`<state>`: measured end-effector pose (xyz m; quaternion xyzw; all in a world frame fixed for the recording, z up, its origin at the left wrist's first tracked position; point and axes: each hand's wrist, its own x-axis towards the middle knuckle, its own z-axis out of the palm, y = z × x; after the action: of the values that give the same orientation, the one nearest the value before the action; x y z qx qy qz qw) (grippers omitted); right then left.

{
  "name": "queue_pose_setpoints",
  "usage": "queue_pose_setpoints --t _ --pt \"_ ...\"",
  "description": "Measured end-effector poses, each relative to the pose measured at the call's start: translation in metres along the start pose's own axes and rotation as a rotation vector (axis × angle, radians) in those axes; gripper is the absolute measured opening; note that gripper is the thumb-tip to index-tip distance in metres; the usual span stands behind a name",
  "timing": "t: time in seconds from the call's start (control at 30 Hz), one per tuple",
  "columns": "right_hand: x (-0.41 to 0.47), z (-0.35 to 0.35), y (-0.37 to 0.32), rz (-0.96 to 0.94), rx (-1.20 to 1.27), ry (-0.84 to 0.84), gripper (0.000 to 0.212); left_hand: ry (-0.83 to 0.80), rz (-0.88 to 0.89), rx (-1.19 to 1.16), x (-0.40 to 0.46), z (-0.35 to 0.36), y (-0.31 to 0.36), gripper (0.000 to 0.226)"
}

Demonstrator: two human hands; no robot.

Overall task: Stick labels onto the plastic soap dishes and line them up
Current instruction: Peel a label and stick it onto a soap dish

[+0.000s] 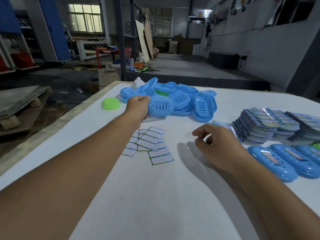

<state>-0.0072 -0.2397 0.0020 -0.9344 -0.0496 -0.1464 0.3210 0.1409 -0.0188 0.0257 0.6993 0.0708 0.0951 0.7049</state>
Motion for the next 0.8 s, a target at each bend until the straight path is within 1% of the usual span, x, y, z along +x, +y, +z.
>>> queue_pose_setpoints --t 0.07,0.1,0.2,0.27,0.33,0.43,0.5,0.53,0.6,0.67,0.7,0.77,0.8 --pt "0.001 0.000 0.000 -0.004 0.016 0.057 0.019 -0.065 -0.069 -0.101 -0.014 0.001 0.001 0.012" --pt "0.000 0.000 -0.001 -0.011 0.020 0.090 0.026 -0.092 -0.096 -0.113 -0.022 0.002 0.002 0.011" --pt "-0.001 -0.003 -0.005 -0.052 0.027 0.133 0.064 -0.160 -0.180 -0.113 -0.051 0.007 0.003 0.008" --pt "0.000 -0.006 -0.008 -0.088 0.010 0.108 0.081 -0.208 -0.247 -0.120 -0.071 0.012 0.003 0.008" --pt "0.000 -0.007 -0.008 -0.115 0.024 0.058 0.082 -0.260 -0.293 -0.131 -0.090 0.017 0.003 0.010" --pt "-0.002 -0.007 -0.007 -0.133 0.019 0.004 0.062 -0.290 -0.296 -0.129 -0.107 0.020 0.002 0.013" --pt "-0.005 -0.006 -0.006 -0.135 0.022 -0.006 0.057 -0.292 -0.285 -0.127 -0.112 0.019 0.001 0.015" --pt "-0.006 -0.006 -0.006 -0.137 0.021 -0.011 0.060 -0.294 -0.291 -0.126 -0.114 0.018 0.000 0.015" --pt "-0.007 -0.006 -0.008 -0.143 0.017 -0.032 0.074 -0.293 -0.308 -0.107 -0.117 0.015 -0.001 0.017" --pt "-0.008 -0.006 -0.007 -0.133 0.016 -0.067 0.080 -0.293 -0.275 -0.018 -0.117 0.010 0.000 0.022" --pt "-0.008 -0.006 -0.006 -0.123 0.009 -0.080 0.079 -0.294 -0.218 0.077 -0.116 0.007 0.000 0.025" --pt "-0.007 -0.007 -0.001 -0.098 -0.038 -0.090 0.069 -0.247 -0.010 0.345 -0.114 -0.001 -0.002 0.028" --pt "-0.007 -0.007 0.000 -0.083 -0.074 -0.096 0.066 -0.178 0.127 0.498 -0.112 -0.006 -0.003 0.027"
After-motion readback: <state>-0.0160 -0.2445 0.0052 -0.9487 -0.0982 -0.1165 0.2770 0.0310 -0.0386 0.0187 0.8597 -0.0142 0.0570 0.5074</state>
